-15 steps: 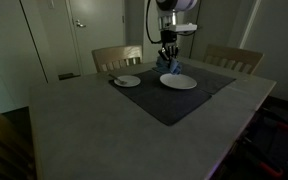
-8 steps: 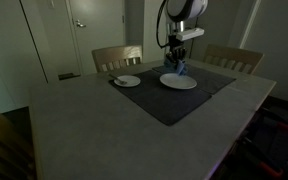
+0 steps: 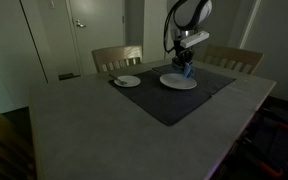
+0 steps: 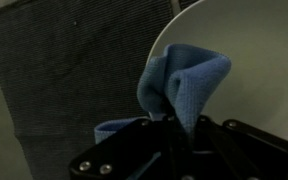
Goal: Pick up the towel and clean the plate
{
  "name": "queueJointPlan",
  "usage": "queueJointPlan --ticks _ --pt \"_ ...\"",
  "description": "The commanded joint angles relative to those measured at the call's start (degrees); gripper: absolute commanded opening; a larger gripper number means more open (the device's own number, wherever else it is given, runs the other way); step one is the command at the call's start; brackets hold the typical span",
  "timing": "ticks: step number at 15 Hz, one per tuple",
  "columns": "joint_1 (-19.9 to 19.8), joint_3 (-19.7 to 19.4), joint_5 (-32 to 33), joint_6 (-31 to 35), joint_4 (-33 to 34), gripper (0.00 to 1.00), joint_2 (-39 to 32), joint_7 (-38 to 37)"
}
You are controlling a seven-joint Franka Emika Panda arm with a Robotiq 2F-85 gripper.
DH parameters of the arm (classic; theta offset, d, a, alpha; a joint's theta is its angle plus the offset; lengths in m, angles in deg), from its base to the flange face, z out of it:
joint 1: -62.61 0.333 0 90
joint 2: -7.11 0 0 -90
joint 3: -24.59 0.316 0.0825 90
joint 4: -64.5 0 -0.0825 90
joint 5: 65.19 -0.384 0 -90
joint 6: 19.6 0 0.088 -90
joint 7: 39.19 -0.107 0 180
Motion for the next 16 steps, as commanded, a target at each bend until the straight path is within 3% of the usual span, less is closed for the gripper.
queueJointPlan --ticks 1,16 --pt "1.12 -1.03 2.25 0.71 -2.31 0.02 1.15 -2.65" --pt "1.15 4.84 -3.74 2.22 -3.05 0.02 -1.63 1.46"
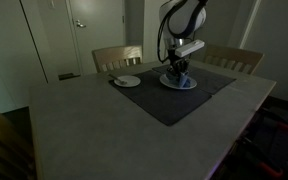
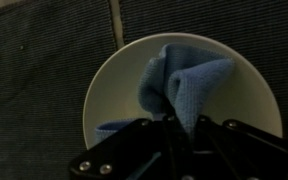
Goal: Pick up the towel and clean the plate
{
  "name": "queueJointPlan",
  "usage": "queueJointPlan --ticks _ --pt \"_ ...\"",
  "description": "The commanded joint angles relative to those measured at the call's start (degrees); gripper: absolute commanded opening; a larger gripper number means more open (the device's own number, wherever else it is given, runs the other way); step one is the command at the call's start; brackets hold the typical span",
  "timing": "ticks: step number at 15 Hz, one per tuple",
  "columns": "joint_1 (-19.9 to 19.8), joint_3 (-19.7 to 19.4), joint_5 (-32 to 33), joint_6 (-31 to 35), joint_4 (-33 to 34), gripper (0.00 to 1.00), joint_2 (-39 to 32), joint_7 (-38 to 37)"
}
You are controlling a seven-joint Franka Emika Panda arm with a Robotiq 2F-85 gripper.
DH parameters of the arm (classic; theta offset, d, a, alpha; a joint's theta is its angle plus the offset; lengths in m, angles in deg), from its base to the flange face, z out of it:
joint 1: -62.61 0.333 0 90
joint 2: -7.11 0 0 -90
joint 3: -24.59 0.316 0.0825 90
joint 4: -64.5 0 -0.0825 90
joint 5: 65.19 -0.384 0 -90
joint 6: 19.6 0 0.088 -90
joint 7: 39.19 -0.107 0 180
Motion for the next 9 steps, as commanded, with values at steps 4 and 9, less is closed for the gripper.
queueJointPlan --ticks 4,9 --pt "-0.89 0.93 -4.09 7.59 -0.6 0.02 0.8 2.07" --pt "-1.62 0.51 -7.97 10.99 -1.38 0.02 0.89 4.63"
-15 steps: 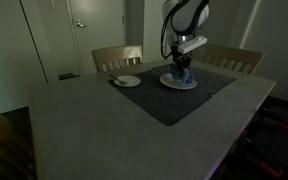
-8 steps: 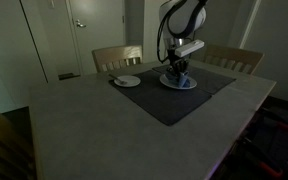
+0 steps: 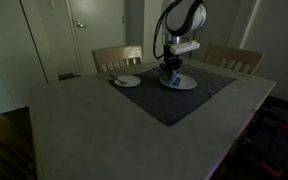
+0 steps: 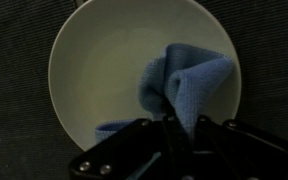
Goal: Pick up the towel and clean the plate
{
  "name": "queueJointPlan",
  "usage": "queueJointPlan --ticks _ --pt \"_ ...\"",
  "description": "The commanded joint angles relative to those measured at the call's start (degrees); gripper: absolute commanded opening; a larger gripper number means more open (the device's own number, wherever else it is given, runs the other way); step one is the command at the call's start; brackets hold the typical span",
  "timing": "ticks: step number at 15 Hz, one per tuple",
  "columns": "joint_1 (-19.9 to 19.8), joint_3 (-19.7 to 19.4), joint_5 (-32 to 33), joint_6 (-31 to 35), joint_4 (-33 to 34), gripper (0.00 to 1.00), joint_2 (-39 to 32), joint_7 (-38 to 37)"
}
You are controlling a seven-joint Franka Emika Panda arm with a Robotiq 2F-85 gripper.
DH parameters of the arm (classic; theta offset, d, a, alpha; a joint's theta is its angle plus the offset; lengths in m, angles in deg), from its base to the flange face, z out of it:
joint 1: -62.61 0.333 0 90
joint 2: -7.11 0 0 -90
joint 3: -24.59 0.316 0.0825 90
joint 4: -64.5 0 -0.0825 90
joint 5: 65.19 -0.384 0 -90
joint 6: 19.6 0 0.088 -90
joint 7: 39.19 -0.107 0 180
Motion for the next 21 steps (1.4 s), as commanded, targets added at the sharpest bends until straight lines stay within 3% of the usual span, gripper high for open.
queueJointPlan --ticks 1,11,13,18,21 --pt "-1.89 0.15 -2.63 2.23 -1.79 0.02 0.6 2.65" --pt "-6.98 -0.32 -9.67 4.4 -4.88 0.02 -0.01 6.45" --pt "-6.24 -1.42 -8.48 3.49 -4.35 0.02 -0.07 5.41" --pt "-0.21 -8.02 1.98 -0.13 -3.28 0.02 -0.31 -2.85" --pt "0.6 -7.22 3.56 0.37 -3.44 0.02 -0.76 -3.67"
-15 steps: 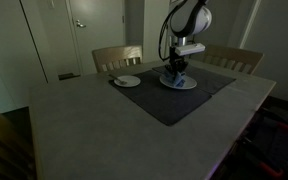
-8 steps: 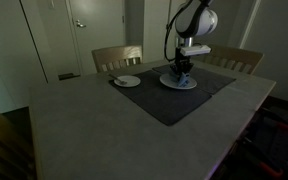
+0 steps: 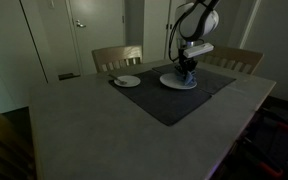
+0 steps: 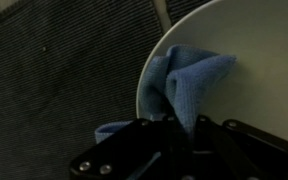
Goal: Pick up the towel and clean the plate
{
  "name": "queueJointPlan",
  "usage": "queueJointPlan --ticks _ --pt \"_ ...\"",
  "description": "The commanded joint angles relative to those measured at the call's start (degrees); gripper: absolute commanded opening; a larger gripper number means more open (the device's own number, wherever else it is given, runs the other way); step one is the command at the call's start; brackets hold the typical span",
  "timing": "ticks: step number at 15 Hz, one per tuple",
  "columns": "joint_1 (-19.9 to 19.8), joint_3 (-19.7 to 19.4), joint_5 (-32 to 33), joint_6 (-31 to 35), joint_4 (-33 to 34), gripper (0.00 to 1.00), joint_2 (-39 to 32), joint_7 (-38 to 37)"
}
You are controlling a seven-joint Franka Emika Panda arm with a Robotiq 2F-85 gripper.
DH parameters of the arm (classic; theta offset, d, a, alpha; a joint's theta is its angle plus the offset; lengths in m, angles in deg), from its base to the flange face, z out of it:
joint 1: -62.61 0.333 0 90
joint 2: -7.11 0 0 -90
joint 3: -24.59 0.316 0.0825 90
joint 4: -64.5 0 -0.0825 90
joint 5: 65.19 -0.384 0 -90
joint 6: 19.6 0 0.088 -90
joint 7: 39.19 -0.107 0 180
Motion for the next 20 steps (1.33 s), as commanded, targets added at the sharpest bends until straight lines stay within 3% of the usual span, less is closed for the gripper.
queueJointPlan --ticks 1,8,14,16,20 --pt "1.24 0.94 0.56 -0.43 0.1 0.02 -0.71 -0.14" --pt "-0.52 7.62 -4.82 -0.5 0.56 0.02 -1.13 6.25" --pt "-4.74 12.8 -14.52 2.05 0.95 0.02 -0.86 16.31" --pt "-4.97 12.54 -15.16 1.6 0.87 0.02 -0.9 17.32" --pt "-3.07 8.32 -10.75 -1.11 0.53 0.02 -1.04 13.9"
